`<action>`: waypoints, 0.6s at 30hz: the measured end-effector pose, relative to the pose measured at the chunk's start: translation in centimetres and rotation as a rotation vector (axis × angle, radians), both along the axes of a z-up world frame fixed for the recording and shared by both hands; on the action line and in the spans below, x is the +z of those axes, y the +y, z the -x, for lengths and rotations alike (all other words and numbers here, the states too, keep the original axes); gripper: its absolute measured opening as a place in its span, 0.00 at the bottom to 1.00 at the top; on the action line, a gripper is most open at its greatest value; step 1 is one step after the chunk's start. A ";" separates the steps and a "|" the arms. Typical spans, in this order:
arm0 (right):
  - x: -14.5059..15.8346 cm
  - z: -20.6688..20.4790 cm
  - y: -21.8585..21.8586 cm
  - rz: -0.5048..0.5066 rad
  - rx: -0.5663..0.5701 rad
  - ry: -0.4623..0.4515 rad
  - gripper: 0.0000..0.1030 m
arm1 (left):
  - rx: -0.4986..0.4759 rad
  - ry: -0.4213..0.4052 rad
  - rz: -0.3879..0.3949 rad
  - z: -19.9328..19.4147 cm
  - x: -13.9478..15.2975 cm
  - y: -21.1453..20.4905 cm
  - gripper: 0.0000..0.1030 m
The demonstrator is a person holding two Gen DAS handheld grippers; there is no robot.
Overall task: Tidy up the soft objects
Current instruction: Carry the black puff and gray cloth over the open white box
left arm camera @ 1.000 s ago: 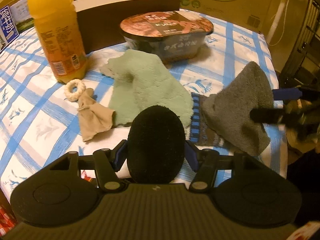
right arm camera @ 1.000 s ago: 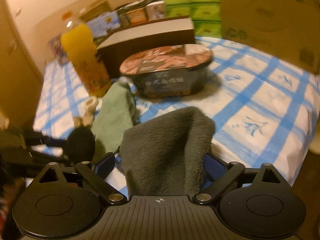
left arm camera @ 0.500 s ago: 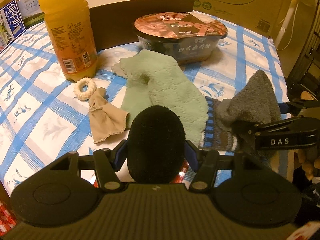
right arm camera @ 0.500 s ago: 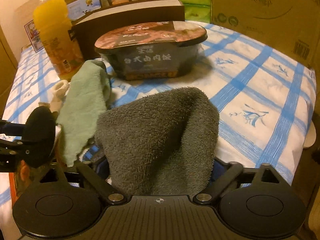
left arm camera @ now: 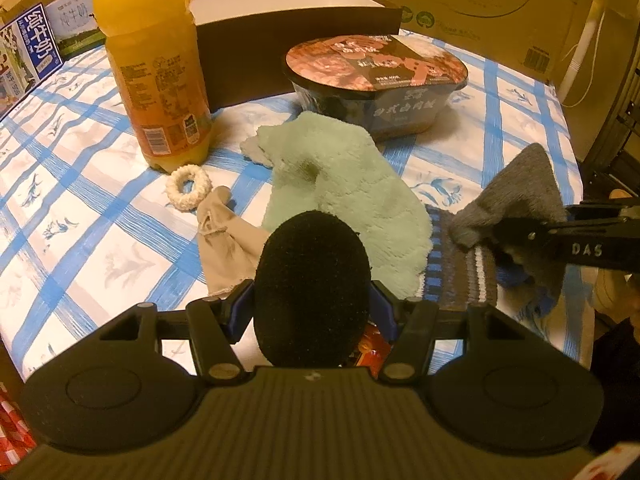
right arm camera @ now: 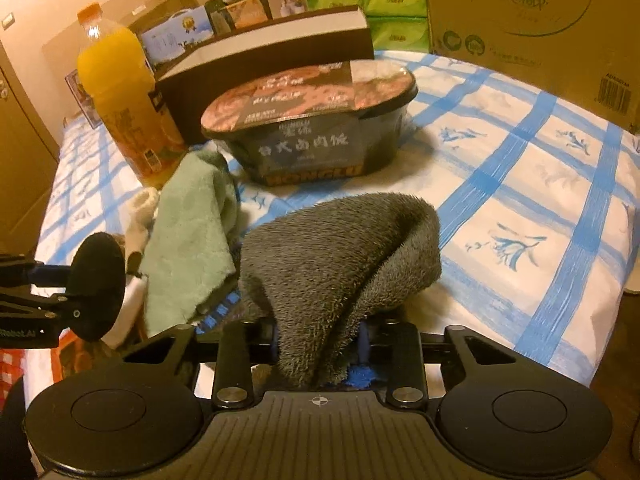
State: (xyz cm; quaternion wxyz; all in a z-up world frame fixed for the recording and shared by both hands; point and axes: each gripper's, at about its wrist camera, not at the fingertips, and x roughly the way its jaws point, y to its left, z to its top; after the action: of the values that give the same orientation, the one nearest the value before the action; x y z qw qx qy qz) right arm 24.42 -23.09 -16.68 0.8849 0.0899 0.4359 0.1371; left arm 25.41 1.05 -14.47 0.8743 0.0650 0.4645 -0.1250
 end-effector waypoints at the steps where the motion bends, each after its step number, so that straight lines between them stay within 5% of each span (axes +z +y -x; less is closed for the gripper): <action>1: 0.2 0.0 -0.2 -0.006 -0.001 -0.004 0.31 | 0.001 -0.004 0.000 0.1 0.2 0.1 0.56; 18: 7.6 -2.1 -7.3 -0.108 -0.012 -0.130 0.28 | 0.041 -0.104 -0.002 -1.0 5.3 -0.1 0.56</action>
State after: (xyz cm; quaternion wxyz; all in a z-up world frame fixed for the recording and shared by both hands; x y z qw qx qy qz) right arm 26.53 -30.37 -9.09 0.9061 0.1310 0.3689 0.1605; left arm 26.43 0.93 -9.17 0.8995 0.0628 0.4199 -0.1032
